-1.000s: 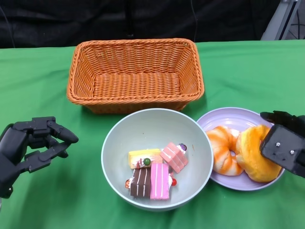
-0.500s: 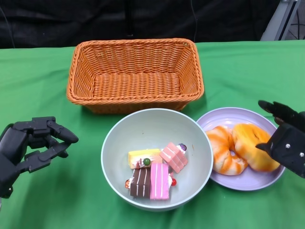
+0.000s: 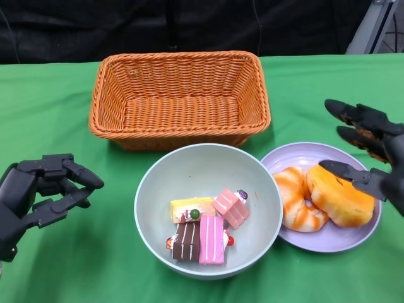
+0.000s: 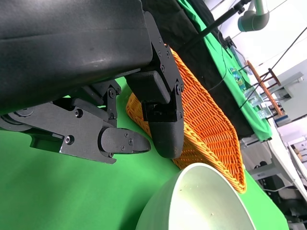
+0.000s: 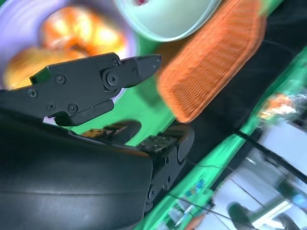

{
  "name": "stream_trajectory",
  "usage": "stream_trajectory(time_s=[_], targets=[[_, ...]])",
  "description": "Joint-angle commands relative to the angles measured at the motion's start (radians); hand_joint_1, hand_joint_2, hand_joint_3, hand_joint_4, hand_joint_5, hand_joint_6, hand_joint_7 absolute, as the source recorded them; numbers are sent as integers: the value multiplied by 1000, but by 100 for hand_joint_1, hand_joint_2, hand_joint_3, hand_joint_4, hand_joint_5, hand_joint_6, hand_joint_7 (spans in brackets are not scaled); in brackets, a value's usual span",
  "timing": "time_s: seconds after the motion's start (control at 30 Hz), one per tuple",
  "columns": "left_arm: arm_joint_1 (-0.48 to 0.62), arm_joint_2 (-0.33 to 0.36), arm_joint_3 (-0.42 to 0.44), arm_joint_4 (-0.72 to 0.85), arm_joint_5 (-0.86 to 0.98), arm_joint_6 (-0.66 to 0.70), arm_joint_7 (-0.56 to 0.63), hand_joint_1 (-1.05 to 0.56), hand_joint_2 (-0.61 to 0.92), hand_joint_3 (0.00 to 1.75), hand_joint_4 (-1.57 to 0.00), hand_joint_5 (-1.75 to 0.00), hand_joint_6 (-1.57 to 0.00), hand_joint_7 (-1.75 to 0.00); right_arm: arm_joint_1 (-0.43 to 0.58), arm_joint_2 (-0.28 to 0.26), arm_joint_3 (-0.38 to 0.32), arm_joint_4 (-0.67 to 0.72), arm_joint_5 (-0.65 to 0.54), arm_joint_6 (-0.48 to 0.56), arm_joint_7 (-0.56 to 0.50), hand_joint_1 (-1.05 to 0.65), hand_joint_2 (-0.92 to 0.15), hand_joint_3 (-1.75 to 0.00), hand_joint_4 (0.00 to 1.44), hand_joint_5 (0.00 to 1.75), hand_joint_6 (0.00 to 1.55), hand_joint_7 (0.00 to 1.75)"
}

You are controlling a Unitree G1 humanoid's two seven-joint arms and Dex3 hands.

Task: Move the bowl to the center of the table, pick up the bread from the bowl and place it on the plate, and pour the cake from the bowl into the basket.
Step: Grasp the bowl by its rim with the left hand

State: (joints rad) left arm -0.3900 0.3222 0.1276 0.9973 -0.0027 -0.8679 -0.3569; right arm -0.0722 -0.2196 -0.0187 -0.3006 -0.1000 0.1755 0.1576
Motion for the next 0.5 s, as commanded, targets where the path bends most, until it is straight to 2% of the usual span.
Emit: stream_trajectory(time_s=[0.03, 0.13, 0.17, 0.2, 0.27, 0.3, 0.47, 0.5], targets=[[-9, 18, 4, 7, -5, -8, 10, -9, 92, 24, -85, -116, -94, -75, 52, 36, -38, -17, 100, -118, 17, -9, -92, -14, 84, 28, 77, 18], [-8, 19, 2, 6, 1, -6, 16, -10, 92, 25, -85, -116, -95, -75, 96, 74, -40, -22, 172, -193, 30, -7, -90, -23, 75, 78, 88, 27], [-9, 20, 1, 7, 3, -9, 17, -9, 92, 25, -86, -116, -94, -76, 109, 85, -38, -25, 195, -205, 35, -7, -88, -30, 72, 95, 88, 34], [-10, 20, 0, 9, 3, -12, 16, -9, 92, 25, -86, -116, -94, -76, 118, 93, -36, -25, 211, -216, 39, -8, -84, -37, 70, 104, 86, 43], [-11, 20, 2, 13, -1, -15, 12, -9, 92, 25, -86, -116, -94, -76, 133, 104, -29, -18, 225, -251, 48, -9, -76, -53, 70, 115, 80, 64], [-12, 20, 3, 15, -3, -16, 10, -9, 92, 24, -86, -116, -94, -75, 142, 106, -24, -14, 224, -273, 53, -9, -70, -66, 73, 121, 77, 80], [-10, 15, 11, 13, -23, -18, -4, -8, 92, 23, -87, -112, -95, -70, 180, 121, -4, -16, 230, -319, 59, -8, -64, -85, 75, 139, 74, 111], [-7, 12, 15, 7, -37, -13, -15, -10, 92, 21, -87, -104, -96, -62, 191, 127, -1, -21, 229, -319, 55, -7, -63, -90, 74, 144, 71, 118]])
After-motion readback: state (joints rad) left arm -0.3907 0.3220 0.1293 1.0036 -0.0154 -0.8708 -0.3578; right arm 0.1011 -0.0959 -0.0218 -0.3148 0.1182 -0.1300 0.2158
